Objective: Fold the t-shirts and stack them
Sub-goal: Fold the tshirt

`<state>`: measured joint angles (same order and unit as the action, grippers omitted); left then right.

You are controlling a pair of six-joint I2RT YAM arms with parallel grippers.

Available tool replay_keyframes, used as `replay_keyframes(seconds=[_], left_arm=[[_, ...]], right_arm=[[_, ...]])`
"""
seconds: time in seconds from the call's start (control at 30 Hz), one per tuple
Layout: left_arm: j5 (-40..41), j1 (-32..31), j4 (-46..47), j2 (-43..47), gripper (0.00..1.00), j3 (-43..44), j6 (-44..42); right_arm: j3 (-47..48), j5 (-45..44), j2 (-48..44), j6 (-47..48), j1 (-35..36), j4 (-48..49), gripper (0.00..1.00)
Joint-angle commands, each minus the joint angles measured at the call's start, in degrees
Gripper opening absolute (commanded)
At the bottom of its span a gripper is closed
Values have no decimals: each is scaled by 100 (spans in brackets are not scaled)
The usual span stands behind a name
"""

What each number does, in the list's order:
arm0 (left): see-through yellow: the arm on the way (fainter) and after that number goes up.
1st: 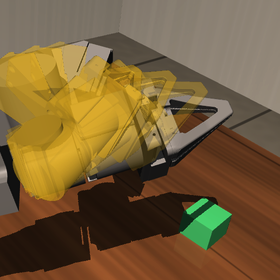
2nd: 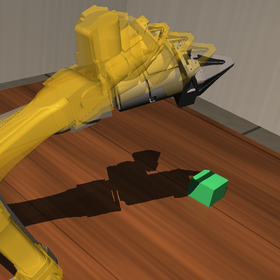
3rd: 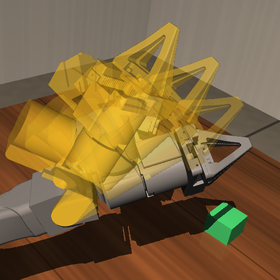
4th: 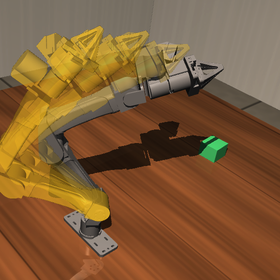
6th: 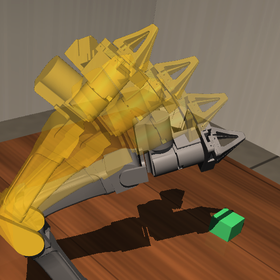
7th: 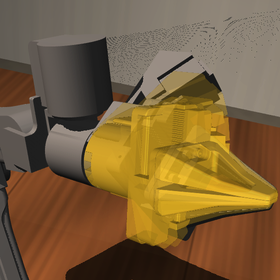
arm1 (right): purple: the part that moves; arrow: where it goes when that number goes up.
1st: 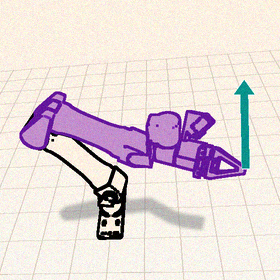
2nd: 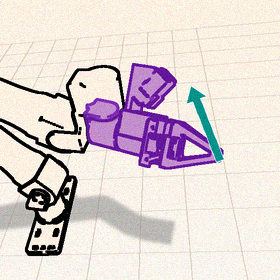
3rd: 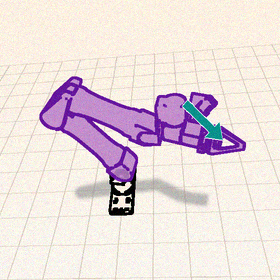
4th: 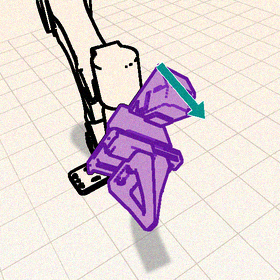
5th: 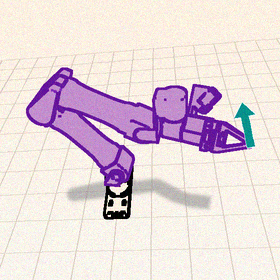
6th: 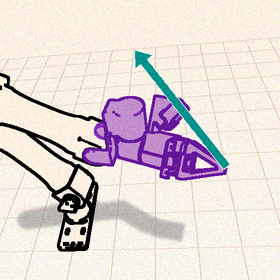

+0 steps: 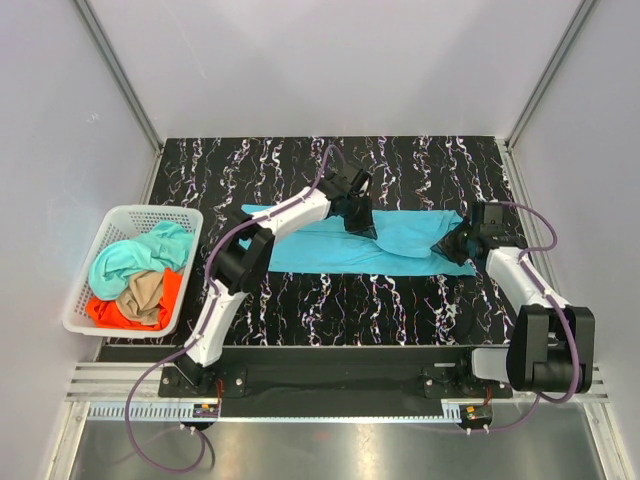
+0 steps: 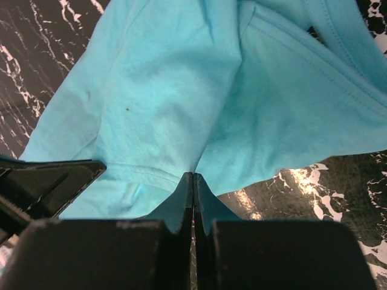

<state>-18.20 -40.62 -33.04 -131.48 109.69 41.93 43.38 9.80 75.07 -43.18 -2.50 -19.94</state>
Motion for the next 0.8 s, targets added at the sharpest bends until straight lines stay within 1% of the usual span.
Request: replay_keyframes(seconds=[0.0, 0.23, 0.43, 0.6, 0.77], left_arm=[[-8, 46, -115, 193, 0, 220, -18], [-255, 45, -124, 246, 0, 176, -115], [105, 46, -422, 79, 0, 369, -352], [281, 46, -634, -71, 0, 589, -475], [448, 46, -686, -106, 0, 641, -572]], right_arm=[[-31, 118, -290, -121, 101, -106, 0], [-198, 83, -484, -138, 153, -159, 0], [-575, 127, -703, -436, 224, 113, 0], [-1076, 39, -1046, -814, 452, 816, 0], [-1252, -356, -1336, -1026, 646, 870, 0]])
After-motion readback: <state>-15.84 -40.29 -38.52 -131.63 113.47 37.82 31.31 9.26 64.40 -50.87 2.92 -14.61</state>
